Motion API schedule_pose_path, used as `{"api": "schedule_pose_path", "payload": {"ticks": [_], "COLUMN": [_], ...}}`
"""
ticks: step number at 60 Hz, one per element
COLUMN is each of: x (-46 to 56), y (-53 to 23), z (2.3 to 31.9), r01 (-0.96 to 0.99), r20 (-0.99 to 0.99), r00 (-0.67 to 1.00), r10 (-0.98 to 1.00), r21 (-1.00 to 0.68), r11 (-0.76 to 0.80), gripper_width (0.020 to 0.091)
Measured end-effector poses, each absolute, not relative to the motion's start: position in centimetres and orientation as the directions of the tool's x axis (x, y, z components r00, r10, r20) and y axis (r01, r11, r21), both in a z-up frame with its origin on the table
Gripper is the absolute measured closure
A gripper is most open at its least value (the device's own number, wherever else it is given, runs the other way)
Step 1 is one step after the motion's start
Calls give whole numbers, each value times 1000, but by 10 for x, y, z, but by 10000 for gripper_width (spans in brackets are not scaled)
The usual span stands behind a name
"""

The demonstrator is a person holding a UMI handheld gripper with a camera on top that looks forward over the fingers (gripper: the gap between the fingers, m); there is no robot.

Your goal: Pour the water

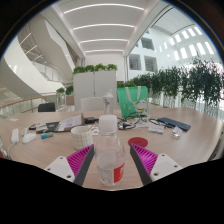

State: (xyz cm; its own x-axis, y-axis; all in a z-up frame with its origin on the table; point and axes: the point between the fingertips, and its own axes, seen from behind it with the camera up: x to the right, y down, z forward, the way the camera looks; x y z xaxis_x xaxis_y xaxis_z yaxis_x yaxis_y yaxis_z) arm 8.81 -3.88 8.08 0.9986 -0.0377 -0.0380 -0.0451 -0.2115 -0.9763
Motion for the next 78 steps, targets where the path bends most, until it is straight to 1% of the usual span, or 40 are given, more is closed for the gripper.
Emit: {"api": "schedule_pose_path", "payload": {"ticks": [2,3,4,5,6,8,9,10,14,20,23,29,31,34,37,42,45,48,49,52,56,58,63,69,74,78], "x": [84,83,81,79,79,81,81,81,80,81,80,91,102,127,148,163,163,164,158,140,114,110,84,56,32,26], "y": [-33,-30,-28,-26,-26,-24,-23,-23,-21,-19,-15,-10,-6,10,33,74,100,125,132,155,174,189,197,199,196,195], "z": [78,76,74,71,70,73,73,73,71,70,69,70,87,110,136,174,191,217,220,220,216,216,209,183,172,168], "r01": [-46,-46,-44,-40,-35,-36,-34,-30,-26,-59,-56,-112,-104,-38,75,350,535,716,776,899,984,996,963,845,713,668], "r20": [-42,-43,-43,-42,-38,-36,-34,-29,-24,-57,-56,-117,-106,-32,84,368,556,731,791,907,980,983,948,829,704,663], "r00": [999,999,999,999,999,999,999,1000,1000,998,998,993,994,999,996,930,831,681,611,412,143,21,-265,-534,-700,-742], "r10": [-25,-17,-7,2,6,-3,-5,-6,-11,-14,-6,-3,-8,-26,-21,-8,-1,40,48,85,138,181,175,165,120,101], "r21": [-976,-975,-973,-971,-969,-972,-972,-974,-978,-971,-968,-945,-948,-957,-956,-891,-799,-653,-585,-389,-125,-6,270,523,675,720], "r11": [-214,-219,-227,-238,-245,-232,-232,-225,-207,-232,-243,-307,-300,-288,-282,-288,-274,-247,-237,-199,-130,-84,-5,111,190,188], "gripper_width": [327,377,453,568,594,597,616,619,680,772,771,771,771,771,773,773,772,772,764,773,773,771,773,774,771,771]}}
